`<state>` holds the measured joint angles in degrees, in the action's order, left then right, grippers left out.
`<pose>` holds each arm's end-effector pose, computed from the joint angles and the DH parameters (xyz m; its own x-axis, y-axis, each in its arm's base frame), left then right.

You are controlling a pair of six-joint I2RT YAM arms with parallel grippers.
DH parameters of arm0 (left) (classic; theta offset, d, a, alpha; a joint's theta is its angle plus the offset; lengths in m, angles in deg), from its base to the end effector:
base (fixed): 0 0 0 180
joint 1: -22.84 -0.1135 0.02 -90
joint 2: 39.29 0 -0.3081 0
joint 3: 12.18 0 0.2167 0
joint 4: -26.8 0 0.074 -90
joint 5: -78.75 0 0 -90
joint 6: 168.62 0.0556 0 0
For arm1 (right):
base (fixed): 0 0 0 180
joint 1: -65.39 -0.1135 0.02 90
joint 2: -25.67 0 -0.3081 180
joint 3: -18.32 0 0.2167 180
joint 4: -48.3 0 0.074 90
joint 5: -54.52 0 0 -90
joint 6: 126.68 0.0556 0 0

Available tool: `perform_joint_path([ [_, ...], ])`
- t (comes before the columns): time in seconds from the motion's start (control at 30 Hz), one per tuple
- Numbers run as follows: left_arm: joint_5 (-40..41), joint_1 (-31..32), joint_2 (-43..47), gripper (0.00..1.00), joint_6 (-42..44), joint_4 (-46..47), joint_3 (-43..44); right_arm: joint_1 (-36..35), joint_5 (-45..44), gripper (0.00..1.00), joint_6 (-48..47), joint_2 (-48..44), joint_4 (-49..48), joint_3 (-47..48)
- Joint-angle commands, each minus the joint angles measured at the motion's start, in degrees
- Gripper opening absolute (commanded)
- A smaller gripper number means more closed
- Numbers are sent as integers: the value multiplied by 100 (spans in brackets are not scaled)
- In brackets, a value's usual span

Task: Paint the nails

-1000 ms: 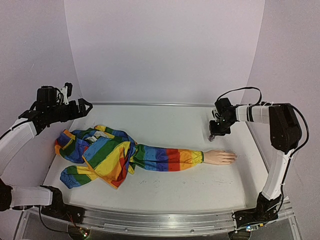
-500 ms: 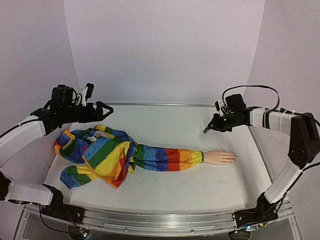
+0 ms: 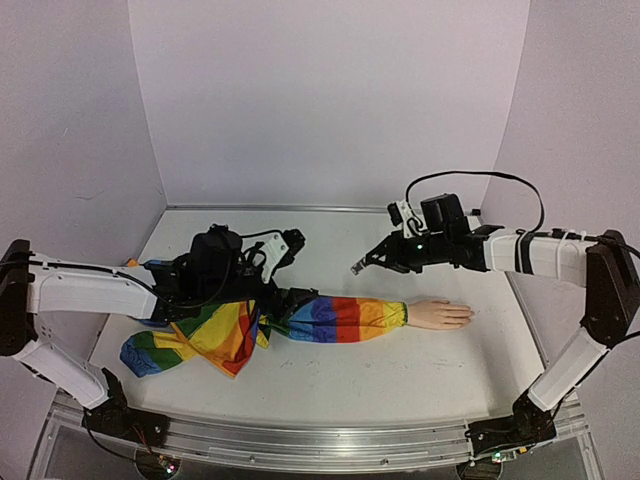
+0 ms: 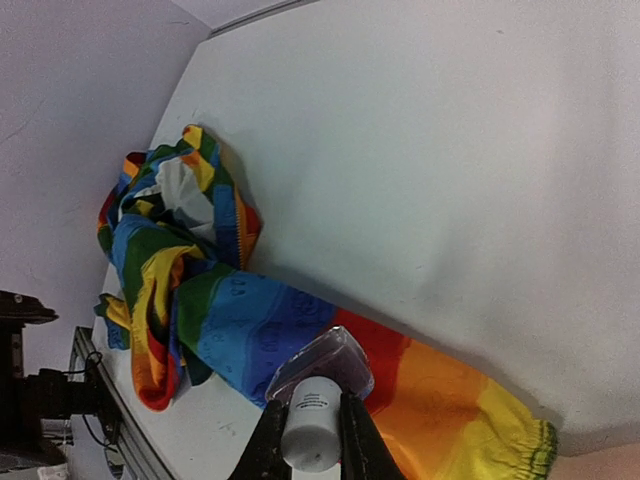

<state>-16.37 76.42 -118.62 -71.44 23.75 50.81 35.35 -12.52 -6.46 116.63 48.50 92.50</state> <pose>0.1699 -0.2387 0.3124 -0.0891 0.3305 -0.9396 0.8694 0.4861 0.0885 0.2942 0.1952 0.3224 -0.6130 0.1809 -0.7691 -0.5501 0.6010 0.5798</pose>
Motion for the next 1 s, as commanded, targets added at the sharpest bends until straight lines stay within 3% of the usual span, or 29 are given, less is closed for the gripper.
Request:
perform_joint_path([
  [0.0, 840, 386, -382, 95, 1279, 962, 351, -282, 446, 0, 443, -37, -623, 391],
  [0.2, 1399, 672, -928, 91, 1816, 1750, 393, -639, 451, 0, 552, -28, -610, 621],
  [0.43, 1718, 776, -1490, 81, 2086, 1860, 852, -963, 320, 0, 525, 67, -437, 842],
  [0.97, 2208, 776, -1830, 46, 2249, 1871, 1051, -1291, 78, 0, 435, 233, -192, 1118],
])
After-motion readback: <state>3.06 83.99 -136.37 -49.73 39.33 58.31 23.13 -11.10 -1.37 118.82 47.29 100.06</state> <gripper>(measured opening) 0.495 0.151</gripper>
